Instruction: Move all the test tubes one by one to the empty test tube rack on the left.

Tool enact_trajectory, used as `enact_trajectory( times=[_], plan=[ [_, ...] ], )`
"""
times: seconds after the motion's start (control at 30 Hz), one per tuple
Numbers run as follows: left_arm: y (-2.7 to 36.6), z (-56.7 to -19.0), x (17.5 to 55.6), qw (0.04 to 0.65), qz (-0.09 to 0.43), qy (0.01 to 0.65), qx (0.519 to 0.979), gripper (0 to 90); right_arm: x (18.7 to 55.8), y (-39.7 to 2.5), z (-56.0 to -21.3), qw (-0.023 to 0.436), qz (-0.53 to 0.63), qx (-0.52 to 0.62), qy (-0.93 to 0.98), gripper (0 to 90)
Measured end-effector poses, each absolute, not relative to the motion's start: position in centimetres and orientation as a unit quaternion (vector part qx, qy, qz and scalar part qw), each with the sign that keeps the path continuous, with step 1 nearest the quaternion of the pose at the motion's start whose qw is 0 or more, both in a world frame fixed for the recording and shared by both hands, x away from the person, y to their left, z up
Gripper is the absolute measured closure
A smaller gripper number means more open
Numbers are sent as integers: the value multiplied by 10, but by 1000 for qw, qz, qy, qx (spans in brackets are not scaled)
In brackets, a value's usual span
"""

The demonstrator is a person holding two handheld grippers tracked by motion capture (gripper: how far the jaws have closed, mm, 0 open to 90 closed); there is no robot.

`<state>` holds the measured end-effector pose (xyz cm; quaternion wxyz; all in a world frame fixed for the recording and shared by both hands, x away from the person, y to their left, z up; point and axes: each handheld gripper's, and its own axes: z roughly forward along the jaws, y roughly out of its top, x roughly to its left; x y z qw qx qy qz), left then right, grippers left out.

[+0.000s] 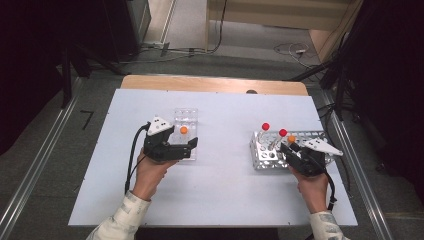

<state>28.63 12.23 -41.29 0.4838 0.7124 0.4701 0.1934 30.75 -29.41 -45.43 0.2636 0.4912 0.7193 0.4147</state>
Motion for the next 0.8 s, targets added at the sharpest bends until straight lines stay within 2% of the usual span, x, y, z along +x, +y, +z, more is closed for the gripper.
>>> enact_trajectory(
  times=[0.1, 0.8],
  plan=[
    [122, -413, 286, 485, 193, 471, 711, 104, 307, -295, -453, 268, 415, 489, 719, 708],
    [122, -412, 285, 489, 189, 470, 710, 104, 284, -296, -399, 285, 454, 466, 704, 716]
  ],
)
